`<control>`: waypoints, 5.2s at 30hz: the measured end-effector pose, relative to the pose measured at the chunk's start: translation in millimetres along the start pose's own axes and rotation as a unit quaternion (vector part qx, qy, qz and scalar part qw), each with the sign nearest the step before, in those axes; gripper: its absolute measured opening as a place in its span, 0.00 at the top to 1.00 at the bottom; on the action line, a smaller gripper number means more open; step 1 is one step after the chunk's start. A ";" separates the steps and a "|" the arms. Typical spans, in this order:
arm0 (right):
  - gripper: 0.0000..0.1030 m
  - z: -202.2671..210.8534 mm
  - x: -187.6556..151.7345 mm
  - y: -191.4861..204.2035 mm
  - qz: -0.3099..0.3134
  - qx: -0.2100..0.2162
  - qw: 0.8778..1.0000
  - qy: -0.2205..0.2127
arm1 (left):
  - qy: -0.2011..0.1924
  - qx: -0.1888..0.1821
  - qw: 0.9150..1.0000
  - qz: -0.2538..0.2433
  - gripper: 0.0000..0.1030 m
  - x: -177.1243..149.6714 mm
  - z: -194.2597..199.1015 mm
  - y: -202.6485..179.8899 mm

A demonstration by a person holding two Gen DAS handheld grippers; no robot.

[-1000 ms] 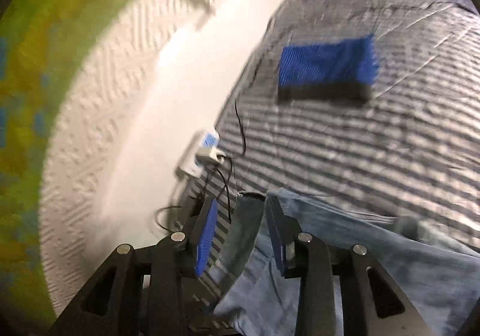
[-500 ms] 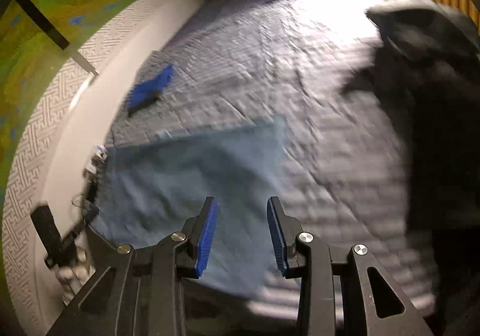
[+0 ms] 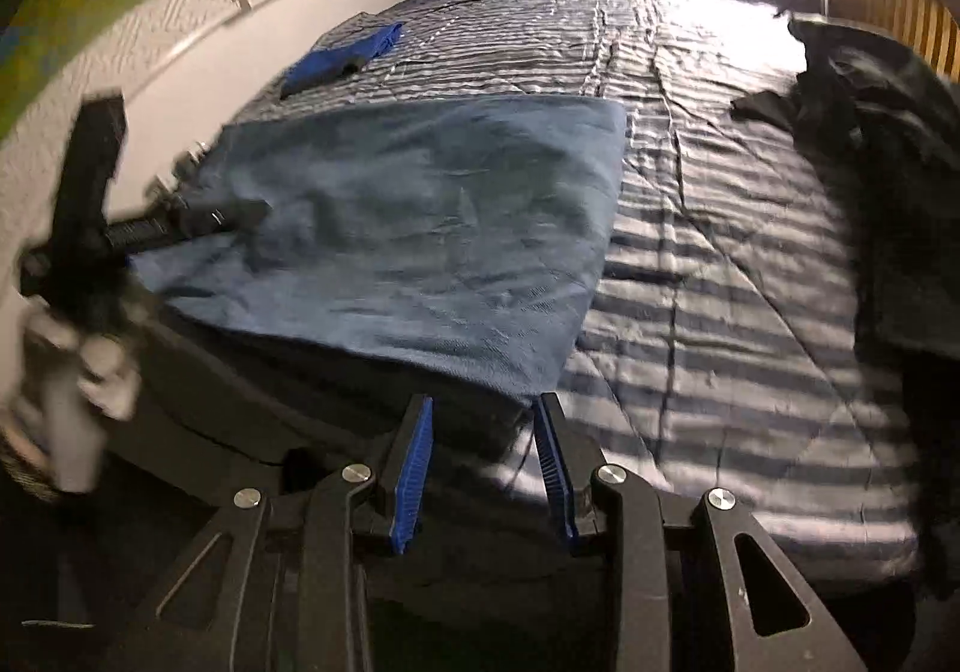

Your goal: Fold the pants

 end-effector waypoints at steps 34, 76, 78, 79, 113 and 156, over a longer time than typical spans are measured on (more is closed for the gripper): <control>0.69 8.0 -10.1 -16.0 -0.048 0.020 0.998 -0.034 | 0.074 -0.029 0.964 -0.254 0.82 -64.9 -30.9 -160.9; 0.71 45.2 64.6 -101.2 -0.113 0.057 0.985 -0.118 | 0.058 -0.100 0.971 -0.209 0.70 -62.5 -58.1 -202.4; 0.71 31.4 85.9 -91.9 -0.098 0.078 0.985 -0.122 | 0.036 -0.106 0.975 -0.192 0.70 -54.3 -37.1 -195.1; 0.71 20.1 98.1 -83.6 -0.088 0.091 0.985 -0.118 | 0.029 -0.102 0.976 -0.188 0.69 -52.1 -29.2 -189.9; 0.67 10.2 96.8 -156.3 -0.129 0.132 0.982 -0.040 | 0.057 0.046 0.971 -0.229 0.67 -83.6 -89.8 -226.5; 0.94 -27.1 256.5 74.4 -0.145 0.231 0.962 0.007 | -0.119 -0.093 0.988 0.018 0.86 -4.9 143.9 -43.5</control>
Point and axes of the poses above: each gripper's, at about its wrist camera, not at the fingertips, and z roughly against the way its jaws point, y to its left, x to its top, the point moved 8 cm from there along -z, roughly the way its jaws point, and after that the axes turned 1 degree about z, right-handed, at the moved point
